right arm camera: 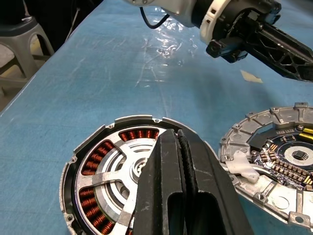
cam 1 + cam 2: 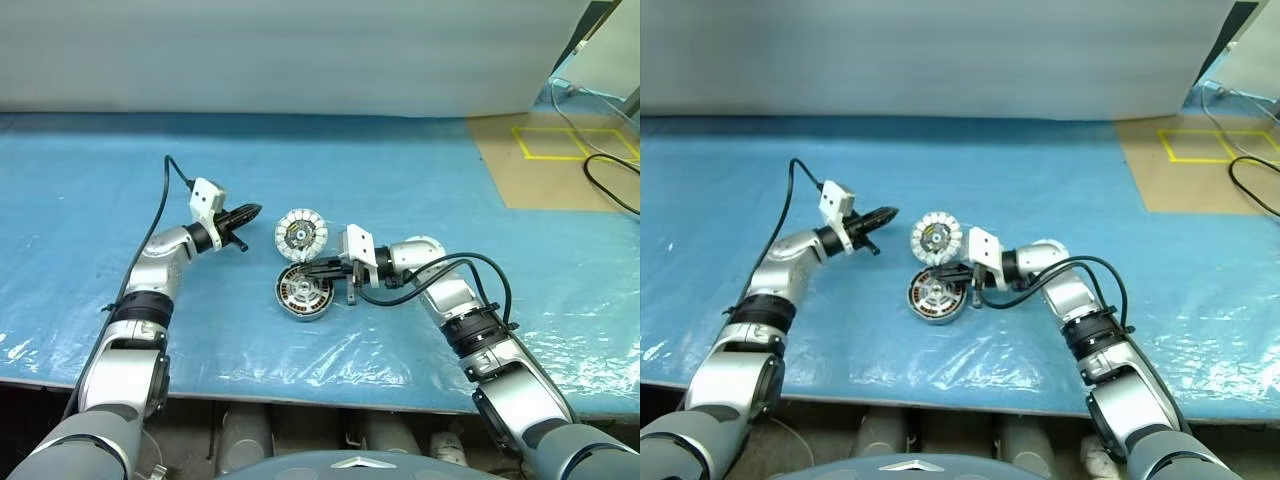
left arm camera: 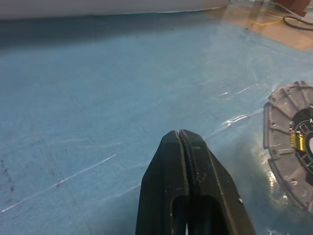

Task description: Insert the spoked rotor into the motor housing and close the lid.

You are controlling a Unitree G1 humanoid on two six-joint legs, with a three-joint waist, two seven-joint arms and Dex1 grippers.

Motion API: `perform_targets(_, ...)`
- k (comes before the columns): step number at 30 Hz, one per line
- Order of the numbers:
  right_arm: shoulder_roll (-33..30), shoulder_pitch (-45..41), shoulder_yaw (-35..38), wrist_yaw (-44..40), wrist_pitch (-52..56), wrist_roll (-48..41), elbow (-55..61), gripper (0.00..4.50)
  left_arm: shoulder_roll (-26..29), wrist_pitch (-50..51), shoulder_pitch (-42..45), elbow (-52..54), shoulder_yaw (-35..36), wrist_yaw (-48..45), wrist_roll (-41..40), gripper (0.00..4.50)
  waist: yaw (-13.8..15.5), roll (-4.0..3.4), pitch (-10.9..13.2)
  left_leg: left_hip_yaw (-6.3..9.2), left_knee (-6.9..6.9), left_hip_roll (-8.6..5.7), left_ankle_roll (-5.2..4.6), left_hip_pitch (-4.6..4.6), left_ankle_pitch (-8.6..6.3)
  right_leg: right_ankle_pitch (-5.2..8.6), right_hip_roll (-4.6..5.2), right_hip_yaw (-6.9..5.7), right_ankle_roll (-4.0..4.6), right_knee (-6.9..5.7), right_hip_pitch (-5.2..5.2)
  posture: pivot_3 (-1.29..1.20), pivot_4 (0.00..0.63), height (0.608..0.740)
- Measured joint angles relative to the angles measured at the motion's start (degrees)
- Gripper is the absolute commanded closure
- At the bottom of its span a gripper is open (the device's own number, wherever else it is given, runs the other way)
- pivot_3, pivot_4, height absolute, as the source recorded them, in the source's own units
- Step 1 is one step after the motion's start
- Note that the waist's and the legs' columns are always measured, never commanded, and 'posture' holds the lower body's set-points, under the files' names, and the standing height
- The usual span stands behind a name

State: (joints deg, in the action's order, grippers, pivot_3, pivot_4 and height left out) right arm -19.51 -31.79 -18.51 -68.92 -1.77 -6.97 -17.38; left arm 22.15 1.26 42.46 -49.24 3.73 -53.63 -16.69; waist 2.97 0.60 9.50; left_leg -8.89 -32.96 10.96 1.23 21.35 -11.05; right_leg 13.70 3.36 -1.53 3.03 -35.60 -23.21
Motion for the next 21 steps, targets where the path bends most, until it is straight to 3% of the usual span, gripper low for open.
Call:
perform_targets(8,-2.2,2.8,0.0,0.2,3.1,-0.1,5.4,4.50,-2.1,5.1,8.6,-15.2,-0.1,-8.2,1.8,4.46,1.1,0.03,0.0,0.01,0.05,-0.01,0.00,0.03,0.01,0.00,0.02,-0.01,0.00,0.07,-0.01,0.00,0.150,0.740)
perform_targets(21,-5.0,6.0,0.3,2.8,7.2,-0.1,11.0,4.50,-6.5,10.6,11.2,-21.9,3.8,-9.0,2.9,4.46,1.5,0.11,0.1,0.08,0.15,-0.05,0.07,0.09,-0.04,0.00,0.06,-0.07,0.00,0.22,0.00,0.00,0.150,0.740)
